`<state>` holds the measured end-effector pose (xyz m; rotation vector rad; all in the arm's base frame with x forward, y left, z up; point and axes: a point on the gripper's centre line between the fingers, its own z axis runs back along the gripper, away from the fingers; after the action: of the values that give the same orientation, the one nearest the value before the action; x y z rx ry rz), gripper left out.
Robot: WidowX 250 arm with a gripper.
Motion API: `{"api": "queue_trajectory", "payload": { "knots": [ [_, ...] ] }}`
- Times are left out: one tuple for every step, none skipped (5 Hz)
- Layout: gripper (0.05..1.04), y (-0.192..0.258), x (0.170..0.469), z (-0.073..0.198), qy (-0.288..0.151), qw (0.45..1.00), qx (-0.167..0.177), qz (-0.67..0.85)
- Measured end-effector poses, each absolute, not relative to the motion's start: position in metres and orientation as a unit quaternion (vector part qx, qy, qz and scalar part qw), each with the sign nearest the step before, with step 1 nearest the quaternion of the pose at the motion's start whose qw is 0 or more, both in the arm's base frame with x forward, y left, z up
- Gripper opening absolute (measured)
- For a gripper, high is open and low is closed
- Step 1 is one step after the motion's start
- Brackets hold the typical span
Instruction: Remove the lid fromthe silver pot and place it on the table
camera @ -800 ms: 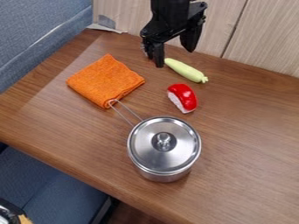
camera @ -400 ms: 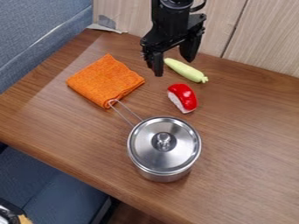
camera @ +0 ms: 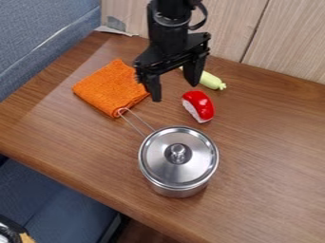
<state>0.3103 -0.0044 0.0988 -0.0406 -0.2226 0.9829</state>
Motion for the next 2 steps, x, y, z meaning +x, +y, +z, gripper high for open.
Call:
{"api": "queue_trajectory", "payload": {
  "knots": [
    [0.999, -0.010, 0.286, 0.096, -0.095, 0.890, -0.011, 0.446],
    [0.999, -0.020, 0.271, 0.089, -0.080, 0.903, 0.002, 0.423]
  ]
}}
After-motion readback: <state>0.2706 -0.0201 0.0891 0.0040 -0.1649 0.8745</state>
